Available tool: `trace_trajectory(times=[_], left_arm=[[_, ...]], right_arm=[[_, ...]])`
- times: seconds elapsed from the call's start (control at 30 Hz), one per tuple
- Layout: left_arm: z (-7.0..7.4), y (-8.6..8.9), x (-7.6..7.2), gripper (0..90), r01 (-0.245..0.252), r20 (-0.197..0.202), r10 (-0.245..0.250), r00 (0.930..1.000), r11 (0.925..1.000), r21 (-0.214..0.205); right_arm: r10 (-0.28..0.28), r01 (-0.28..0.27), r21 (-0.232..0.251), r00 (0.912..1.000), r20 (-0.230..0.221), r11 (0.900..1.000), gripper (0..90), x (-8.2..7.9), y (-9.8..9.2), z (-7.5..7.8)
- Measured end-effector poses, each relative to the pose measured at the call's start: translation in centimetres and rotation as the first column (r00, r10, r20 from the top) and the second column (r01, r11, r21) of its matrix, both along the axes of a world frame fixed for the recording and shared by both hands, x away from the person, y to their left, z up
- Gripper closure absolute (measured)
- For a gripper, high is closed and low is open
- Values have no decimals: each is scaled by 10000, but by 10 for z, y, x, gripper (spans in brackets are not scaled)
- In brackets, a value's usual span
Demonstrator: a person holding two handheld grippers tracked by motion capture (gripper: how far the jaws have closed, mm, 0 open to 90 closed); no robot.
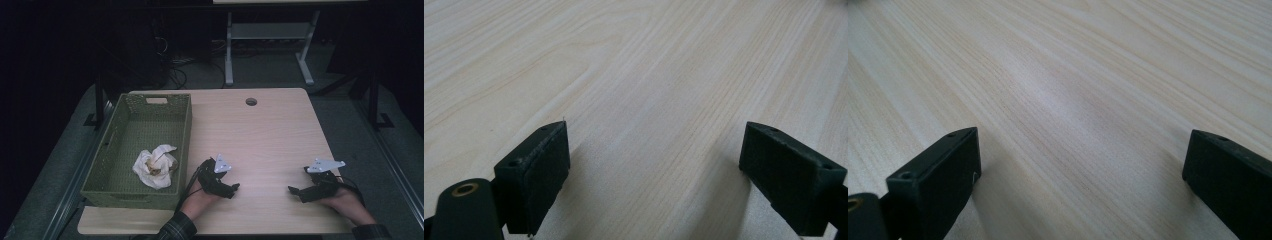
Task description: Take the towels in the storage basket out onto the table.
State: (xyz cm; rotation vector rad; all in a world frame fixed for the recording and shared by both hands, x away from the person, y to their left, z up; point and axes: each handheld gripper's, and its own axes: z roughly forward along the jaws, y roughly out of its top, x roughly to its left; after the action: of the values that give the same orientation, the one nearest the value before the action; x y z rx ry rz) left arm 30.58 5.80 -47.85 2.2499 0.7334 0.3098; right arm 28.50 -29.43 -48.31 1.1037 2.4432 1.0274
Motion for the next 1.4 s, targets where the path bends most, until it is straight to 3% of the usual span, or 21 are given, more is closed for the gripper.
trace_trajectory(times=[0.27,0.57,0.73,1.0,1.33,1.4], left_arm=[[1,-1,0,123,-86,-43,86,10000,10000,-15],[5,0,-2,128,-199,-175,203,9996,9995,243],[8,2,-2,128,-392,-517,391,9979,9992,-17],[12,3,-3,130,-497,-309,504,9983,9985,240],[18,4,-4,130,-522,-269,526,9983,9985,147],[20,3,-4,130,-530,-369,528,9979,9986,-34]], right_arm=[[113,-113,1,9999,26,9999,17,0,-1,0],[66,-66,-4,10000,38,10000,17,0,-1,0],[89,-89,-7,9999,70,10000,16,0,-1,0],[98,-98,-2,9999,71,10000,16,0,-1,0],[96,-96,0,9999,89,10000,16,0,-1,-1],[83,-83,9,9999,67,10000,16,0,-1,0]])
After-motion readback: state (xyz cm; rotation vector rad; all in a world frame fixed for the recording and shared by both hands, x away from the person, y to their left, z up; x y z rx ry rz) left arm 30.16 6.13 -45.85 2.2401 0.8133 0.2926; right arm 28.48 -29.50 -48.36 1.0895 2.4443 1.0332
